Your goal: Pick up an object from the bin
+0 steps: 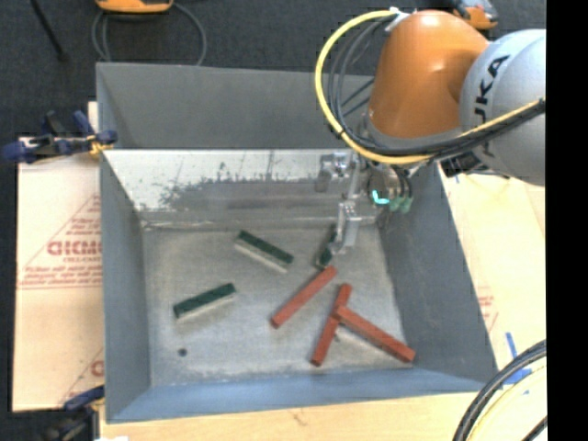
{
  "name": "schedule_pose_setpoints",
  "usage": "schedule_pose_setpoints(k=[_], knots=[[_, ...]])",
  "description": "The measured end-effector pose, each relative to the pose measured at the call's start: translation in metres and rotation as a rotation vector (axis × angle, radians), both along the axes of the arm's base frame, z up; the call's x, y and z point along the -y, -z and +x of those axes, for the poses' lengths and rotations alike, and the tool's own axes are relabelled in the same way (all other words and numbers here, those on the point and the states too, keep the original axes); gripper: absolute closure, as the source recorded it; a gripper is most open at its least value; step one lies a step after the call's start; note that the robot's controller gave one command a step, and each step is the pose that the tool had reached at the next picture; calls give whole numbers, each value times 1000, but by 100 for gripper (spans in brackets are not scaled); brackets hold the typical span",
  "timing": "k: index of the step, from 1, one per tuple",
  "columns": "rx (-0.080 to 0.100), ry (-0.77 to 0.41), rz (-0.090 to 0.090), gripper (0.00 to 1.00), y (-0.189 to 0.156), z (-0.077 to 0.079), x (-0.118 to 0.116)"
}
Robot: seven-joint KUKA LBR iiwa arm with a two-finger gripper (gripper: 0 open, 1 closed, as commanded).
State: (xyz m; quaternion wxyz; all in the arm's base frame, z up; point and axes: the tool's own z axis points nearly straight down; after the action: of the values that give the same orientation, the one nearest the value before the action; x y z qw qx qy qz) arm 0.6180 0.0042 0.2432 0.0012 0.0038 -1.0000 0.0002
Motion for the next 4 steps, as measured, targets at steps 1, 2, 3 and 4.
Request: schedule_pose_setpoints(k=[1, 2, 3, 4], knots=[[8, 0, 0, 0, -4, 1, 0], [13, 65, 2, 0, 57, 8, -25], [4, -49, -1, 0, 83, 20, -47], [8, 75, 2, 0, 104, 23, -60]])
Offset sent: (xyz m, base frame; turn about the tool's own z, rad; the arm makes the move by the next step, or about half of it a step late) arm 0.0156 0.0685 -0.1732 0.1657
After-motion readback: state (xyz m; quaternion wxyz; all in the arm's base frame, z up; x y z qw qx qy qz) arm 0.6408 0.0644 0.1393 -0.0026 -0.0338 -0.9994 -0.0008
